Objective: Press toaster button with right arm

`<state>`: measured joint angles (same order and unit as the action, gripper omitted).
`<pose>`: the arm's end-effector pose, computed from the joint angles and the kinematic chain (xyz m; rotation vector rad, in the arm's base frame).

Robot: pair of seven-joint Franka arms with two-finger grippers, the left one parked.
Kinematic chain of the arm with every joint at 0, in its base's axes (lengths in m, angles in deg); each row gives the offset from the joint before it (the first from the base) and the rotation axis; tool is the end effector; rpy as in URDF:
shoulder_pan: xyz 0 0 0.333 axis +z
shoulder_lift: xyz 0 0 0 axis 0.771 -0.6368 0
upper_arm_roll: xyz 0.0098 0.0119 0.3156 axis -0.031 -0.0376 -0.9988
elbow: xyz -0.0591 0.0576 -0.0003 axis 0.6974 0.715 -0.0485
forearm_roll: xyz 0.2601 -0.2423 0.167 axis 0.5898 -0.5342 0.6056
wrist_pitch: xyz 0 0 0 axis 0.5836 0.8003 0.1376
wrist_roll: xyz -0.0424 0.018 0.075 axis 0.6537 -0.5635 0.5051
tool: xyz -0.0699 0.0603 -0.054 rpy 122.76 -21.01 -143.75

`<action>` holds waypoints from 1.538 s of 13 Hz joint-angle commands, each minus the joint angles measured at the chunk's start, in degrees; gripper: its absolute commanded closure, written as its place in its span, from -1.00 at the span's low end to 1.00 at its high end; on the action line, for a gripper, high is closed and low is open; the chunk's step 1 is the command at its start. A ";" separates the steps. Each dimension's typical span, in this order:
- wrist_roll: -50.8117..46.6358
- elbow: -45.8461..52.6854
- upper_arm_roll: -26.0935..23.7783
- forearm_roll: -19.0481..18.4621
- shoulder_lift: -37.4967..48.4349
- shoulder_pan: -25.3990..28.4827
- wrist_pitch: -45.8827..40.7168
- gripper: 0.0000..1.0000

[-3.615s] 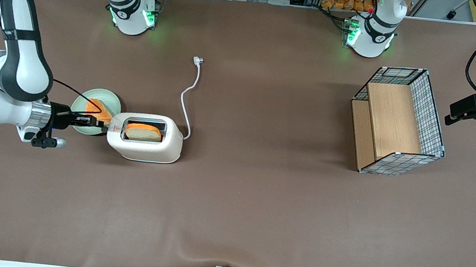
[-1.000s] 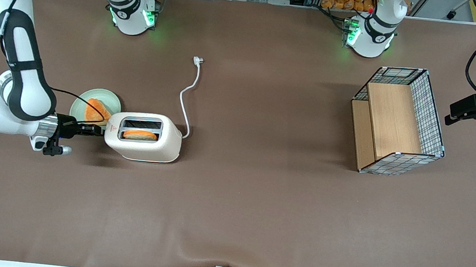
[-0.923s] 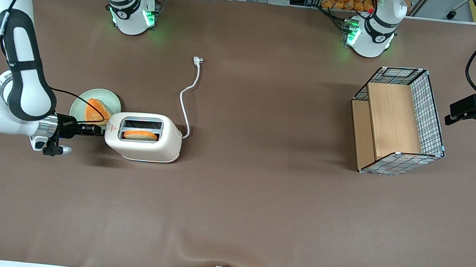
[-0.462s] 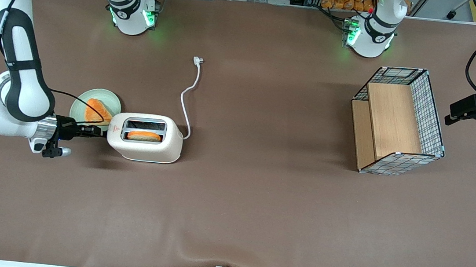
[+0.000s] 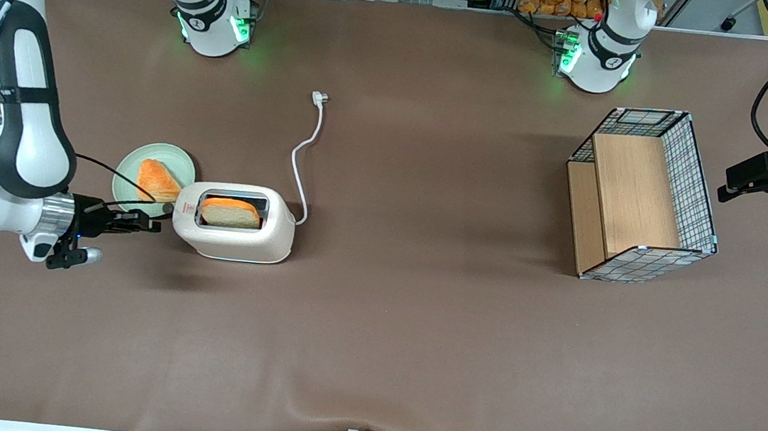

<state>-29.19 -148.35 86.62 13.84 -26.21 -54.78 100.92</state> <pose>0.6477 -0.0286 0.2992 -2.6469 -0.2117 0.2063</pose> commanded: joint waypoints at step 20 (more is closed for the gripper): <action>-12.22 6.41 0.67 -24.91 15.62 1.96 -9.50 -1.00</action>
<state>-39.31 -140.41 87.48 -8.13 -14.79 -52.78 93.61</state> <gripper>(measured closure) 0.000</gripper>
